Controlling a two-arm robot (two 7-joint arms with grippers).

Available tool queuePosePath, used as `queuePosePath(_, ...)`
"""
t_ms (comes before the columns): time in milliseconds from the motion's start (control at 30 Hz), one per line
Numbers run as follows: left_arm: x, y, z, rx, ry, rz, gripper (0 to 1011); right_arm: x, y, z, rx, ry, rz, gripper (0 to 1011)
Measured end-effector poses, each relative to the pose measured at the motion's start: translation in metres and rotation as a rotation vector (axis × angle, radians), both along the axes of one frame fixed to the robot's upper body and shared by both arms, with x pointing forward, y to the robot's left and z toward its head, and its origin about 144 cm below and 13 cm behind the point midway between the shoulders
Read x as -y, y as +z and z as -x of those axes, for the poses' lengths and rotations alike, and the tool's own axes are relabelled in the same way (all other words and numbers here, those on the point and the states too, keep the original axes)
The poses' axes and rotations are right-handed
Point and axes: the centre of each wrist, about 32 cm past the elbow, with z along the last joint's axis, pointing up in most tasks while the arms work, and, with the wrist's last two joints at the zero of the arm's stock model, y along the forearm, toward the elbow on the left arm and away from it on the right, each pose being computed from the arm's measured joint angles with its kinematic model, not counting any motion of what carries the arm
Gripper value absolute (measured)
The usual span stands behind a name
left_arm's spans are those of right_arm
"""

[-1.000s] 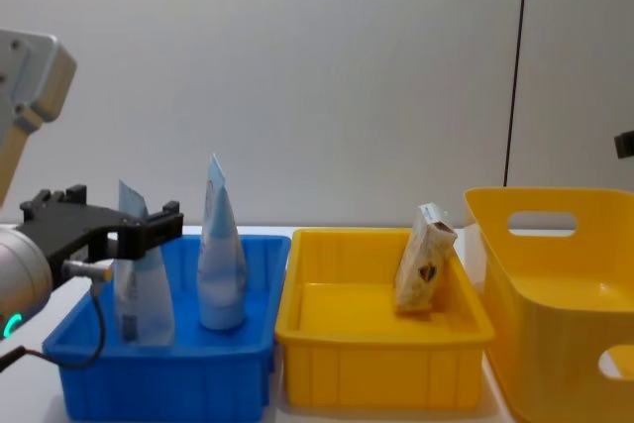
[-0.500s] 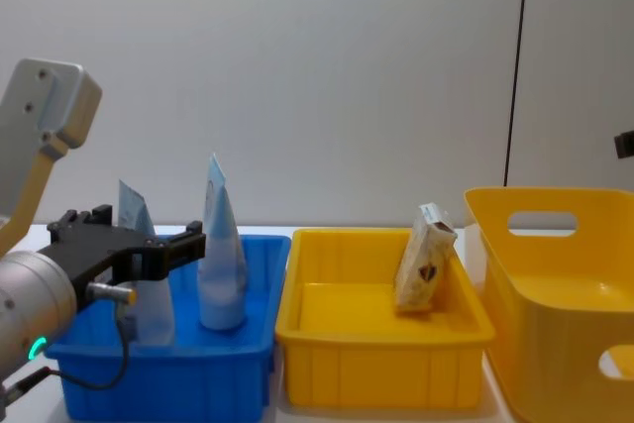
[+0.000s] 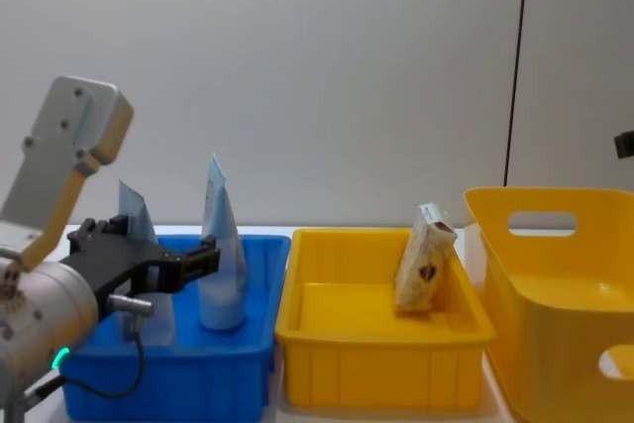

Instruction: Bimanual collaborative sorting of washing and personal care products

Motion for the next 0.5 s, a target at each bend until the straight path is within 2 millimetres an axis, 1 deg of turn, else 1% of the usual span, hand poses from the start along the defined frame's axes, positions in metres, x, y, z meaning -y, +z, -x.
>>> queuePosePath(500,0.013,-0.004,-0.018,-0.005,0.003,-0.06,1001,0.0,0.0,0.0,0.0,0.0,0.0,1004)
